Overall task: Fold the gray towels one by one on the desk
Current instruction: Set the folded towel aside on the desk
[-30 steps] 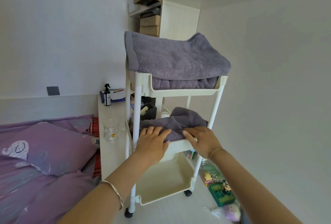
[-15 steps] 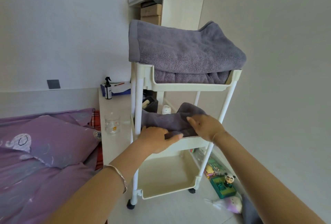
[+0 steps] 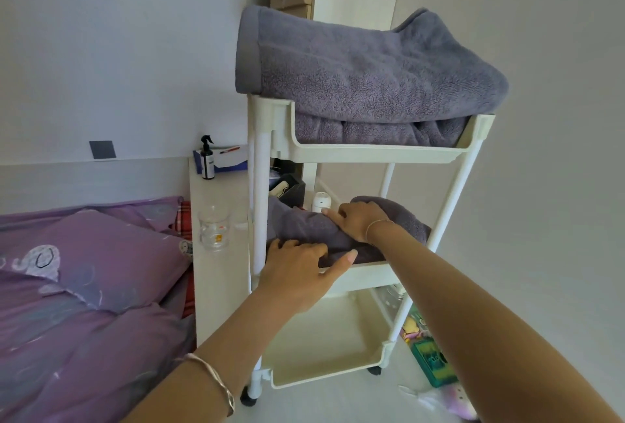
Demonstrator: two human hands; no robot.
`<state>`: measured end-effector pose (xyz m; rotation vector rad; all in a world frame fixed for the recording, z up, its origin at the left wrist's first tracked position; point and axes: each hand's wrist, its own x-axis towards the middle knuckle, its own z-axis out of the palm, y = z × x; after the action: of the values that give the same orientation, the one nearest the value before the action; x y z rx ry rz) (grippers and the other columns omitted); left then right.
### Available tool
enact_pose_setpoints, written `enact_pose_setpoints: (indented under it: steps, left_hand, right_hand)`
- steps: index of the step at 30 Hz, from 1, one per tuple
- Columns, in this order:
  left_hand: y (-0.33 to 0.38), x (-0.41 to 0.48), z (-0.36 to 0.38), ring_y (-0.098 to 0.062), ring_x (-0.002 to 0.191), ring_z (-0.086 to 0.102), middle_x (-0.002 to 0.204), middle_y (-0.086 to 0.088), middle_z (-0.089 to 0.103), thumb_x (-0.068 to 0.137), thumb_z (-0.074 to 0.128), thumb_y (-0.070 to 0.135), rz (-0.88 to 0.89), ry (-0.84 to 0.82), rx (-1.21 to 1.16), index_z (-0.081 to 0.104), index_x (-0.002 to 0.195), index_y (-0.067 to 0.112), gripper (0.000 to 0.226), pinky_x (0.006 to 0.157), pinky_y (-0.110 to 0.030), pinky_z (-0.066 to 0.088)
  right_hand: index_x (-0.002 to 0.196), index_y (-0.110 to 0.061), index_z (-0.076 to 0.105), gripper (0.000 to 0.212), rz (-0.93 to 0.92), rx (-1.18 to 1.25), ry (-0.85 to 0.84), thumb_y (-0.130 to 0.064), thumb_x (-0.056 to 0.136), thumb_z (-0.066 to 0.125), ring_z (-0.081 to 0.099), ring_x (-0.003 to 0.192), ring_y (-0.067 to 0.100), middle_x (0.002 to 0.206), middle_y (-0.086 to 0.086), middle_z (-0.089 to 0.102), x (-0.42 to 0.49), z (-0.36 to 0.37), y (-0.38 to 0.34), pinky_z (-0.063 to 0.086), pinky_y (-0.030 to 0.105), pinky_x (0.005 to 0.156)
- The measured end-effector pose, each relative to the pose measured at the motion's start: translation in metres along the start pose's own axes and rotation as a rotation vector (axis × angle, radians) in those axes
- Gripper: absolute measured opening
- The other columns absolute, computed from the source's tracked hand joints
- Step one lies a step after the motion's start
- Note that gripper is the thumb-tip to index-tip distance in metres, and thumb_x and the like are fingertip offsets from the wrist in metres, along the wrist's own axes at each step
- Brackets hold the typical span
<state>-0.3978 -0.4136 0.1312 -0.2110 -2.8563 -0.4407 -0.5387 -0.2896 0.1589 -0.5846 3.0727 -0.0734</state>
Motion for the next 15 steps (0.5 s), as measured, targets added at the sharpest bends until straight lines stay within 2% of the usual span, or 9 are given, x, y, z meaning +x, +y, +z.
enact_pose_setpoints:
  steps: [3,5,7,9,11,13,15]
  left_hand:
    - [0.002,0.001,-0.001,-0.016,0.103,0.054,0.096,0.007,0.064,0.09,0.018,0.067,-0.019,-0.041,-0.026,0.045,0.079,0.03,0.047,0.102,-0.037,0.033]
    - [0.004,0.003,-0.003,-0.015,0.102,0.054,0.087,0.01,0.057,0.09,0.019,0.067,-0.029,-0.048,-0.028,0.046,0.079,0.029,0.049,0.099,-0.035,0.031]
    - [0.005,0.002,-0.003,-0.015,0.103,0.052,0.086,0.011,0.053,0.09,0.02,0.067,-0.044,-0.071,-0.023,0.048,0.08,0.028,0.05,0.099,-0.034,0.029]
    - [0.004,0.001,-0.004,-0.015,0.11,0.05,0.097,0.009,0.059,0.089,0.02,0.068,-0.049,-0.072,-0.016,0.047,0.081,0.028,0.049,0.102,-0.035,0.027]
    - [0.003,0.002,-0.002,-0.018,0.124,0.043,0.119,0.007,0.058,0.088,0.016,0.069,-0.065,-0.089,0.009,0.049,0.089,0.026,0.054,0.108,-0.04,0.022]
    - [0.004,0.003,-0.002,-0.024,0.139,0.027,0.144,0.004,0.043,0.088,0.012,0.07,-0.101,-0.147,0.023,0.053,0.107,0.023,0.065,0.114,-0.047,0.013]
    - [0.005,0.003,-0.006,-0.026,0.144,0.016,0.152,0.004,0.031,0.089,0.01,0.069,-0.131,-0.194,0.015,0.051,0.117,0.024,0.067,0.115,-0.049,0.006]
  right_hand:
    - [0.102,-0.012,0.068,0.06,-0.024,0.125,0.162,-0.051,0.099,0.022,0.061,0.098,0.03,0.104,0.013,0.068,-0.002,0.005,0.002,0.041,0.036,0.089]
    - [0.081,-0.009,0.069,0.059,-0.142,0.166,0.502,-0.047,0.099,0.028,0.062,0.081,0.031,0.081,0.013,0.069,-0.006,0.005,0.004,0.036,0.036,0.081]
    - [0.064,-0.011,0.061,0.051,-0.33,0.007,0.87,-0.042,0.095,0.035,0.057,0.066,0.028,0.063,0.008,0.063,-0.01,0.002,-0.003,0.031,0.036,0.074]
    - [0.068,-0.012,0.058,0.042,-0.411,-0.124,0.991,-0.041,0.092,0.04,0.052,0.069,0.026,0.066,0.006,0.058,-0.01,0.005,-0.005,0.03,0.035,0.074]
    - [0.083,-0.012,0.061,0.045,-0.294,-0.141,0.817,-0.048,0.093,0.036,0.052,0.083,0.028,0.084,0.007,0.059,-0.01,0.005,0.0,0.03,0.036,0.082]
    - [0.112,-0.018,0.061,0.05,-0.109,-0.124,0.516,-0.052,0.096,0.028,0.048,0.113,0.029,0.117,0.007,0.057,-0.013,0.002,0.007,0.024,0.038,0.101]
    - [0.139,-0.03,0.043,0.05,-0.072,-0.132,0.296,-0.05,0.099,0.021,0.021,0.14,0.024,0.149,0.001,0.034,-0.016,-0.001,0.017,0.006,0.042,0.116]
